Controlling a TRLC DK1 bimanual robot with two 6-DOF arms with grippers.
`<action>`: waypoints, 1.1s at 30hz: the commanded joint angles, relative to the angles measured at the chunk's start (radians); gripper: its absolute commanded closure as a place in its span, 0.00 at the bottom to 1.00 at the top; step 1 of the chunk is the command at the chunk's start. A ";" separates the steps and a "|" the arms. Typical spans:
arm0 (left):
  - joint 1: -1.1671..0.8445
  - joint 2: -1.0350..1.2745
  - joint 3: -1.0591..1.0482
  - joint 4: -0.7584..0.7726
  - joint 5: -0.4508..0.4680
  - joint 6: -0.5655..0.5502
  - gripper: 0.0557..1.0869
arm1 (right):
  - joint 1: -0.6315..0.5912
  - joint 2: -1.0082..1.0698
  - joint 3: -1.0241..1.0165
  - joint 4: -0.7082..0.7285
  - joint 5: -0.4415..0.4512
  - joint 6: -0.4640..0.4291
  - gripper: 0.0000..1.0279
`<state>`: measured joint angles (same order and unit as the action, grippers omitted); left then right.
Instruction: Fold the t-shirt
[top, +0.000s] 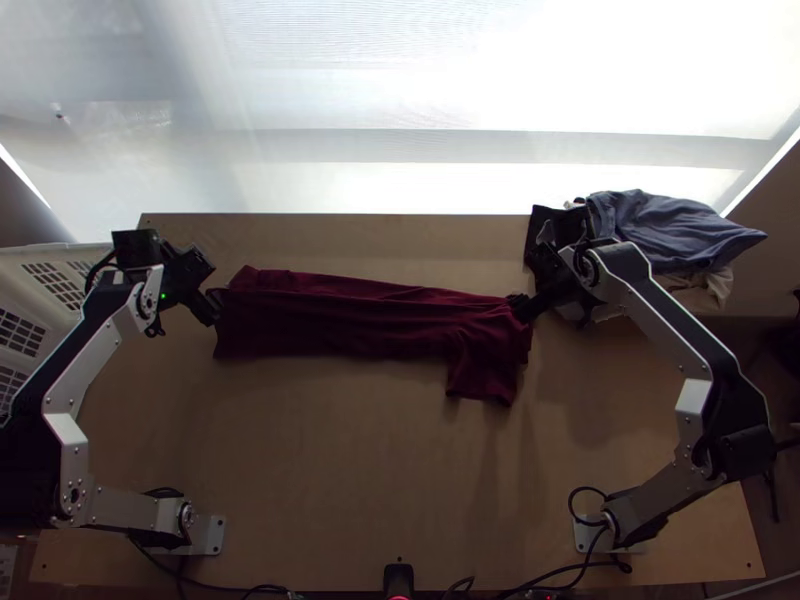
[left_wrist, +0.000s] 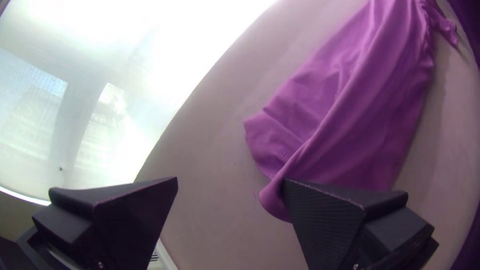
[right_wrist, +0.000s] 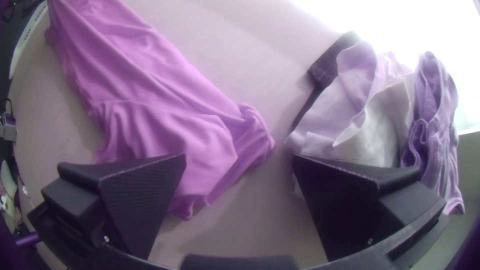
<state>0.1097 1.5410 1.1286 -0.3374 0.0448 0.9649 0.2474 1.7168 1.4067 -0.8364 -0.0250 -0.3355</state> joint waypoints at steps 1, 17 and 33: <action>0.048 -0.127 -0.168 0.110 0.009 0.075 0.04 | 0.050 -0.102 -0.087 -0.009 0.046 0.006 0.04; -0.041 0.065 -0.050 0.225 0.029 0.127 0.04 | 0.182 -0.137 -0.186 0.016 0.106 0.012 0.05; -0.123 -0.421 -0.570 0.136 0.070 0.248 0.05 | 0.233 -0.102 -0.192 0.106 0.134 0.027 0.05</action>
<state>0.0166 1.2926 0.7238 -0.1211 0.0906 1.1454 0.4480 1.5822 1.2144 -0.7719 0.0898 -0.3119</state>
